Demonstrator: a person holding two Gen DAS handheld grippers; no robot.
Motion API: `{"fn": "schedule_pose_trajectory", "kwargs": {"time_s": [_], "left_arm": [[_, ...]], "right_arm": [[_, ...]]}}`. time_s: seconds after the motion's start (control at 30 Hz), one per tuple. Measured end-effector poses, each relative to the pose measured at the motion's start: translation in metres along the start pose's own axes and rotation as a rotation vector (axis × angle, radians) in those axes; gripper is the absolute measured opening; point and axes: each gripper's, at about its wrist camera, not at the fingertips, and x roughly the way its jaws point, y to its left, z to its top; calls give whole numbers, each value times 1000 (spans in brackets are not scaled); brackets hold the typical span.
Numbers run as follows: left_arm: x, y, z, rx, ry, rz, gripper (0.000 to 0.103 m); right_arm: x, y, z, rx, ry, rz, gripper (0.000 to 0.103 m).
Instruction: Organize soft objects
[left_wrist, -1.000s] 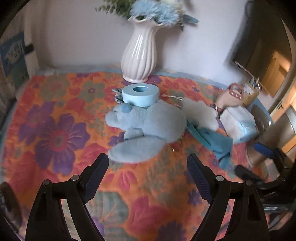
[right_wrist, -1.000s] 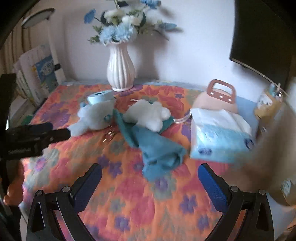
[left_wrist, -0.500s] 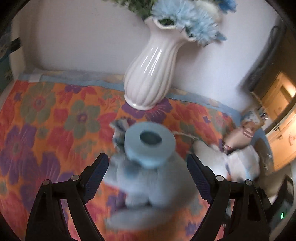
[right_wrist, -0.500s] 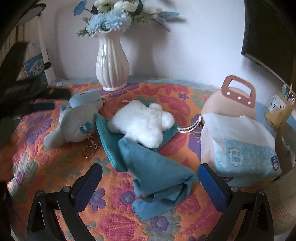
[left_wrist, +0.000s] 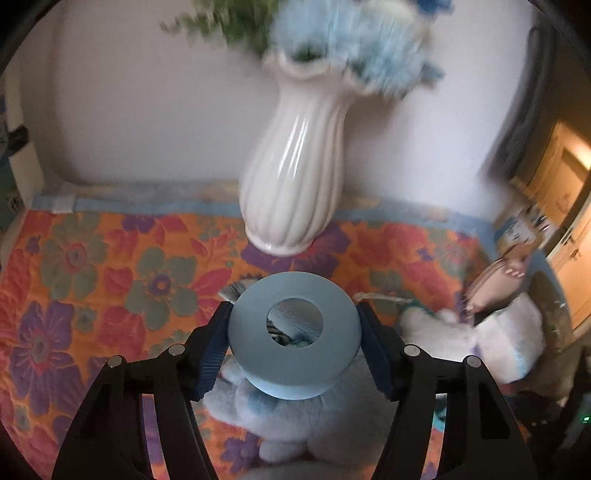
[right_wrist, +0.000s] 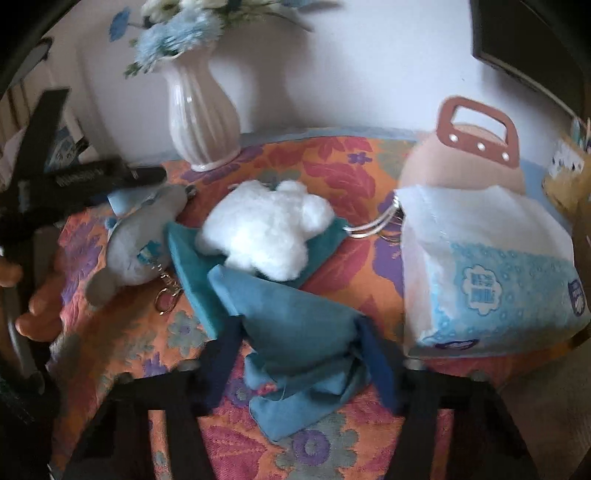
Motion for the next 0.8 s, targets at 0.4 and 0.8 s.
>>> {"fn": "schedule_pose_trajectory", "kwargs": {"time_s": [0.4, 0.8], "left_arm": [[-106, 5, -60, -10, -100, -111, 64], [-73, -25, -132, 87, -14, -25, 65]], "right_arm": [[-81, 10, -16, 19, -164, 218, 19], [-47, 45, -53, -79, -25, 80, 19]]}}
